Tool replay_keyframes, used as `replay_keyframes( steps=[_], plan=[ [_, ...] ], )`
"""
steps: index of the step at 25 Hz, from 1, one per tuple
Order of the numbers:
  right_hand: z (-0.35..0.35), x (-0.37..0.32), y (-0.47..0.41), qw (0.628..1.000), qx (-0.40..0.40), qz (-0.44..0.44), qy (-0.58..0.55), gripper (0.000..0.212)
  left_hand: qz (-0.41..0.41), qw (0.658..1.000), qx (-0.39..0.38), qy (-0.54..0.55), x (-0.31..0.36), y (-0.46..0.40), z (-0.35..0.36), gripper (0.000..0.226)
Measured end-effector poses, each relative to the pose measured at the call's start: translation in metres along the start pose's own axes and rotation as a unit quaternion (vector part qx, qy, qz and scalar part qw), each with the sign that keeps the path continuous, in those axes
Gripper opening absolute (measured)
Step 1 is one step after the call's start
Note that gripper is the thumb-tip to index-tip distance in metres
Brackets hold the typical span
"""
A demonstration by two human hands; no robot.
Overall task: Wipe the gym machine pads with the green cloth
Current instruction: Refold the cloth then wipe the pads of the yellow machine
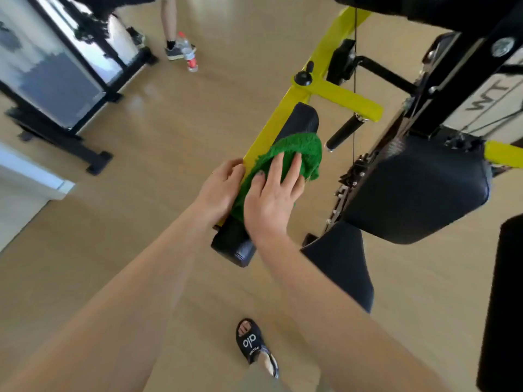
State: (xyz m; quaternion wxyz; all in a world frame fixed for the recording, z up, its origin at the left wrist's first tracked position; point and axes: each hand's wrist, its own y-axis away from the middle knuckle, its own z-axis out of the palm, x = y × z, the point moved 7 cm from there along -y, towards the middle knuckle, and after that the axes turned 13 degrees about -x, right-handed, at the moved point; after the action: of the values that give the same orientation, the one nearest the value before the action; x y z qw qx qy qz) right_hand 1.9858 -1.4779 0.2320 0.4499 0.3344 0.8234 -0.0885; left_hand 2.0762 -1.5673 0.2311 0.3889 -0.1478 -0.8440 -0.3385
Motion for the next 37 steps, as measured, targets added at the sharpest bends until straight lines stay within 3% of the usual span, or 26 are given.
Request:
replay_keyframes(
  steps=[5, 9, 12, 18, 21, 25, 30, 32, 37],
  plan=[
    [-0.023, -0.001, -0.081, 0.998, 0.028, 0.054, 0.013, 0.054, 0.003, 0.998, -0.043, -0.038, -0.011, -0.02, 0.009, 0.047],
    [-0.001, -0.005, 0.008, 0.997, 0.012, -0.025, -0.071, 0.053, 0.007, 0.997, -0.039, -0.07, -0.013, -0.026, 0.01, 0.041],
    [0.024, -0.007, 0.084, 0.997, -0.028, -0.049, -0.051, 0.053, 0.02, 0.998, -0.046, -0.026, -0.015, -0.026, 0.008, 0.041],
    [-0.026, -0.004, -0.078, 1.0, -0.009, -0.019, -0.003, 0.051, -0.002, 0.995, -0.013, -0.094, -0.012, -0.024, 0.008, 0.033],
    [-0.046, 0.008, -0.145, 0.995, 0.0, 0.026, -0.094, 0.046, -0.021, 0.995, -0.002, -0.094, -0.01, -0.021, 0.007, 0.035],
    [-0.053, 0.035, -0.157, 0.935, 0.011, 0.16, -0.317, 0.032, -0.036, 0.995, 0.012, -0.094, -0.013, -0.021, 0.006, 0.034],
    [-0.02, 0.068, -0.161, 0.86, -0.016, 0.249, -0.445, 0.073, -0.031, 0.995, 0.012, -0.091, -0.011, -0.02, 0.006, 0.037],
    [-0.004, 0.075, -0.137, 0.828, -0.039, 0.278, -0.485, 0.072, -0.03, 0.996, 0.013, -0.087, -0.012, -0.02, 0.006, 0.038],
    [0.068, 0.083, 0.016, 0.68, -0.124, 0.403, -0.6, 0.073, -0.021, 0.995, 0.018, -0.1, -0.012, -0.021, 0.006, 0.038]
  ],
)
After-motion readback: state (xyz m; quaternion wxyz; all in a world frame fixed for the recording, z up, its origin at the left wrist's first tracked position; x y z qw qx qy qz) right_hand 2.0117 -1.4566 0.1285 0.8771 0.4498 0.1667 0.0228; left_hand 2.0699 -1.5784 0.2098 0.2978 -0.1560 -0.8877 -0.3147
